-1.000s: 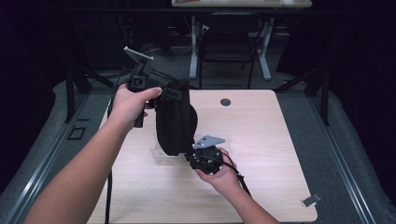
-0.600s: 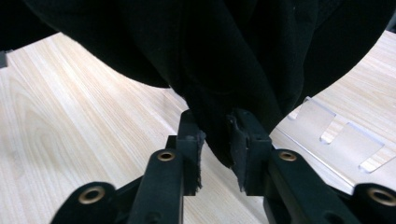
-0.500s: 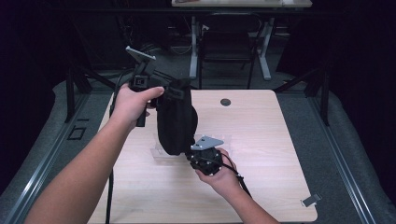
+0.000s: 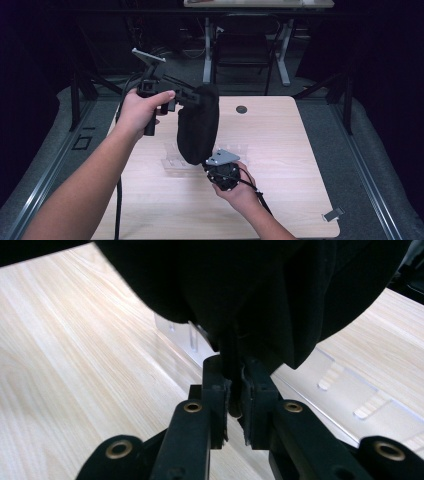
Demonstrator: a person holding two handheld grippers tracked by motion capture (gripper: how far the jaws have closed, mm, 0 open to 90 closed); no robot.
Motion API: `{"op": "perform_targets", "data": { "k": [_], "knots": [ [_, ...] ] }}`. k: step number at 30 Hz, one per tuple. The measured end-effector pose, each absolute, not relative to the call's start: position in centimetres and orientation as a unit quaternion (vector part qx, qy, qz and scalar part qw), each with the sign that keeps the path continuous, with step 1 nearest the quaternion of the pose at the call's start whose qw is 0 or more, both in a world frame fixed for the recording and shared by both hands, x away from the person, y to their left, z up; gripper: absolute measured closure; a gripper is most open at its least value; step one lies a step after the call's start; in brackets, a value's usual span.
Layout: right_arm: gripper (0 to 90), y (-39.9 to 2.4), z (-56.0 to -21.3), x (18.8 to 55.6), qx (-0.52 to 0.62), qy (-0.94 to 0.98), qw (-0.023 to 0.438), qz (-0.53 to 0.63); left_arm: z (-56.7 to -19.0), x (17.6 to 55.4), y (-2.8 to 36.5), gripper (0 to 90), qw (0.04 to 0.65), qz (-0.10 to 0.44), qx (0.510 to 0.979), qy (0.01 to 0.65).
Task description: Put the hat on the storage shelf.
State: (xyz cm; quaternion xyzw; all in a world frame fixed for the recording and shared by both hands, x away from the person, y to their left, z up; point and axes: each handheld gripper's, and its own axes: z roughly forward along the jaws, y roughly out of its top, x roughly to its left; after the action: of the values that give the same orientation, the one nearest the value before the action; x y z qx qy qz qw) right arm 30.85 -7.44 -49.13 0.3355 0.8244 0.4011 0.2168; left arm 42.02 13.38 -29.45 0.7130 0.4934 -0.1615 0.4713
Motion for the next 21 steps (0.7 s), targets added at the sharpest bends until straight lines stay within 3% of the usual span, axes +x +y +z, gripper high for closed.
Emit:
{"op": "perform_targets", "data": {
  "k": [18, 21],
  "knots": [
    [83.9, -8.9, -50.8, 30.8, 0.355, 0.825, 0.199, 0.391, -30.7, 41.8, 18.2, 60.7, 0.465, -0.13, 0.697, 0.53],
    [79.4, -9.2, -50.9, 30.8, 0.361, 0.823, 0.192, 0.394, -31.0, 41.8, 18.8, 58.3, 0.462, -0.12, 0.7, 0.532]
  ]
}}
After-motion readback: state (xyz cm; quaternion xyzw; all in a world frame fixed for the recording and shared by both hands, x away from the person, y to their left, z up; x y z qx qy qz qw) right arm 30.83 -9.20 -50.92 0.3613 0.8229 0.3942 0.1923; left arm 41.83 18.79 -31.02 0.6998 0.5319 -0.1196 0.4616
